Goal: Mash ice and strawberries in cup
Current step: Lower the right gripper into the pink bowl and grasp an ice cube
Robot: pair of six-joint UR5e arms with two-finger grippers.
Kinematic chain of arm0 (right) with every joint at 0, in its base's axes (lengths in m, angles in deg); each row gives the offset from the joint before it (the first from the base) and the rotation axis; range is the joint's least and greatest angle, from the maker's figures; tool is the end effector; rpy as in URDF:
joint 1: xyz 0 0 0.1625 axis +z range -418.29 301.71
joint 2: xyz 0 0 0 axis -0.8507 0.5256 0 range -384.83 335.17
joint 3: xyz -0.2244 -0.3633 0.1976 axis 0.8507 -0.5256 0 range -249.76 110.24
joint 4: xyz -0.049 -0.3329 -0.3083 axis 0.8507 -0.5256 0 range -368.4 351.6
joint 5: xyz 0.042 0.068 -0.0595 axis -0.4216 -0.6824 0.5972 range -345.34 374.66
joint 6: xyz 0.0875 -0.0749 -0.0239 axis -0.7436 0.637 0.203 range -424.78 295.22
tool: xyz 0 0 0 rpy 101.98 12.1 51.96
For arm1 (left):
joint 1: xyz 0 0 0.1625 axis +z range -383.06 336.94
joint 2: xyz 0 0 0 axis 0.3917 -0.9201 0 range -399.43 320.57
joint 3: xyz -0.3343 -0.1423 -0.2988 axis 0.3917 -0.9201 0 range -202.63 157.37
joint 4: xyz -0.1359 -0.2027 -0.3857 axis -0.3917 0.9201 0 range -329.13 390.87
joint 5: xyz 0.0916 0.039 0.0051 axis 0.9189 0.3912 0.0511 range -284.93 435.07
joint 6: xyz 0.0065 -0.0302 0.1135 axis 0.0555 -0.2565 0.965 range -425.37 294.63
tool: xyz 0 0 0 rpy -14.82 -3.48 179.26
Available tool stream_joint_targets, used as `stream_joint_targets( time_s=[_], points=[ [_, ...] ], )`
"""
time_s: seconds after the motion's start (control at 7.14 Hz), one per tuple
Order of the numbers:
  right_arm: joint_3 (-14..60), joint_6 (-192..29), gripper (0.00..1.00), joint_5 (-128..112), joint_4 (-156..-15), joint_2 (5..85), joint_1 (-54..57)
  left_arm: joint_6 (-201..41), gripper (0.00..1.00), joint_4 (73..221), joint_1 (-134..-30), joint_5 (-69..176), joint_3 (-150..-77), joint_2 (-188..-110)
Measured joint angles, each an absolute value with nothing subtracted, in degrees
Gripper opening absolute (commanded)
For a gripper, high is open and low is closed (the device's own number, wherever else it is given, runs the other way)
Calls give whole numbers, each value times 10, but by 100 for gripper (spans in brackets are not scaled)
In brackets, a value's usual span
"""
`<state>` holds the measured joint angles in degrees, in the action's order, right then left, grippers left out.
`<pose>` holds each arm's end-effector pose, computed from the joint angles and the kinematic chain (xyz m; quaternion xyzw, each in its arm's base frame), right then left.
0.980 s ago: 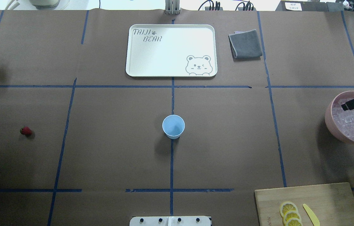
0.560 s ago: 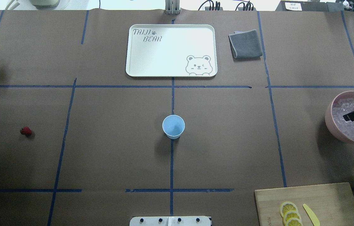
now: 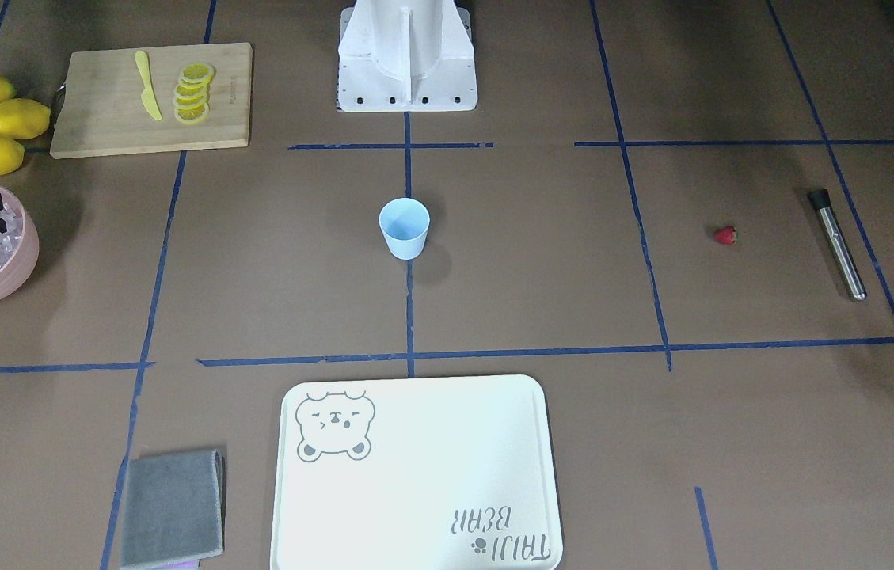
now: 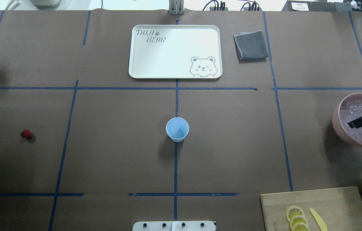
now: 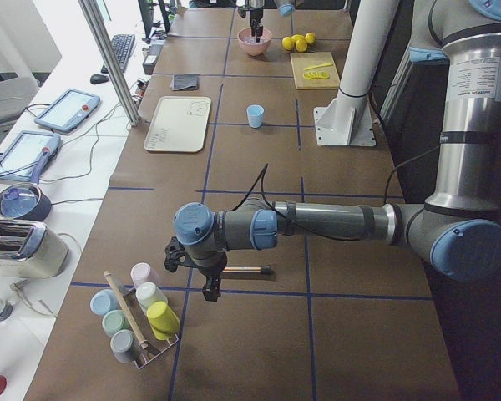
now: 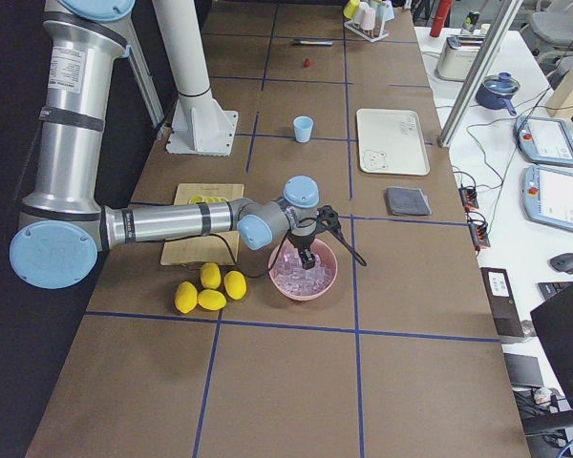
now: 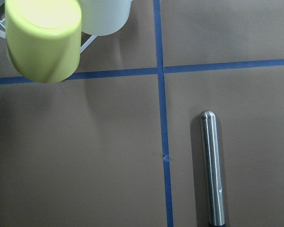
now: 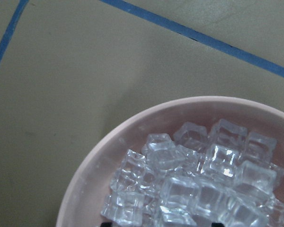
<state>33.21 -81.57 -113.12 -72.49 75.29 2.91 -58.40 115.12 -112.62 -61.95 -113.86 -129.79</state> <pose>-0.1801 -0.4548 0.6375 0.0951 -0.3802 -0.1759 0.9030 -0.0431 -0.5332 0.7081 -0.0106 0.3999 0.0447 0.9154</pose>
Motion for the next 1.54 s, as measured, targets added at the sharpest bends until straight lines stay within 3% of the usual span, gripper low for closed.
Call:
stream_joint_targets(
  time_s=[0.42,0.7,0.98,1.12,1.54],
  points=[
    [319,-816,67,-1131,-726,742,25,-584,100,1152,-1126,-620,-1139,-1298],
    [318,-816,27,-1130,-726,742,25,-584,100,1152,-1125,-620,-1140,-1298],
    [318,-816,10,-1131,-726,742,26,-584,100,1152,-1125,-620,-1140,-1298],
    [318,-817,4,-1132,-726,742,26,-584,100,1151,-1125,-620,-1139,-1298],
    [327,-820,2,-1137,-730,735,38,-584,100,1151,-1124,-620,-1139,-1296]
  ],
)
